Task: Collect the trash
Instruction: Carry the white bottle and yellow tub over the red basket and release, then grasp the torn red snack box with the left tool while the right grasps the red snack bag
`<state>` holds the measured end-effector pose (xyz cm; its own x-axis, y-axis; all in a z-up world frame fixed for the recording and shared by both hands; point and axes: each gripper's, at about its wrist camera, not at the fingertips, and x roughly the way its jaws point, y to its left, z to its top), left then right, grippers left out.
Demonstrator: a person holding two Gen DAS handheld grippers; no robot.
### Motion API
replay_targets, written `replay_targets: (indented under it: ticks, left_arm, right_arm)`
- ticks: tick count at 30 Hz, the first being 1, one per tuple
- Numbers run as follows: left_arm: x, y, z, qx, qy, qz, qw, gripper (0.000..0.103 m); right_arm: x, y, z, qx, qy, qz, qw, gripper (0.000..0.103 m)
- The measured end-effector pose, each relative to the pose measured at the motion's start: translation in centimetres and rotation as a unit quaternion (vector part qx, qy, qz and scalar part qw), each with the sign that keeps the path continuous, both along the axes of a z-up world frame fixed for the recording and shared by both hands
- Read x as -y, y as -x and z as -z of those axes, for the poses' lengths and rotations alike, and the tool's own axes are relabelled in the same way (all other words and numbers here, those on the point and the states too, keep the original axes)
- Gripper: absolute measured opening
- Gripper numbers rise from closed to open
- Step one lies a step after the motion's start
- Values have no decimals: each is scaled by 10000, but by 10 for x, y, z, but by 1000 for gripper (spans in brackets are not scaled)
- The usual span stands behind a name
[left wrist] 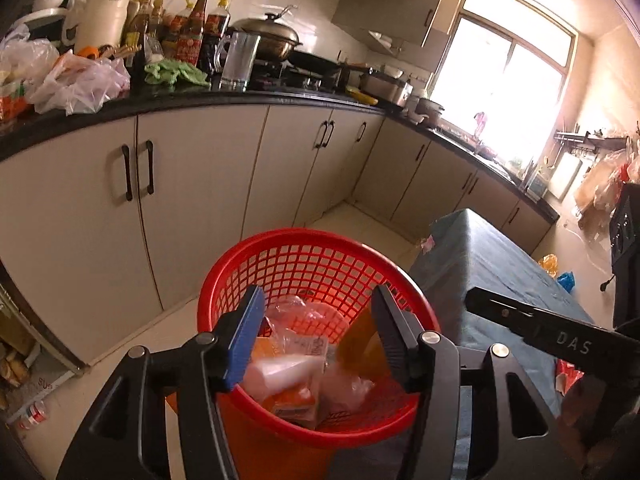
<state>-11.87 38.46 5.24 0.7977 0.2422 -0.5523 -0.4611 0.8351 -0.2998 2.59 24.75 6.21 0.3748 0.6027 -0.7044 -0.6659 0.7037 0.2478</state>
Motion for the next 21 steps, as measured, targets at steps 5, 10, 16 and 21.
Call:
replay_targets:
  ticks: [5, 10, 16, 21]
  left_arm:
    - [26, 7, -11, 138, -108, 145, 9997, 66]
    - [73, 8, -18, 226, -269, 510, 9981, 71]
    - [144, -4, -19, 144, -516, 1234, 9909, 77]
    - [200, -20, -10, -57, -560, 1803, 9820, 79]
  right_arm:
    - [34, 7, -15, 154, -125, 182, 9996, 40]
    - [84, 20, -20, 255, -119, 506, 9983, 48]
    - [156, 30, -17, 208, -212, 885, 9956, 48]
    - [221, 34, -19, 173, -367, 1326, 9903, 48]
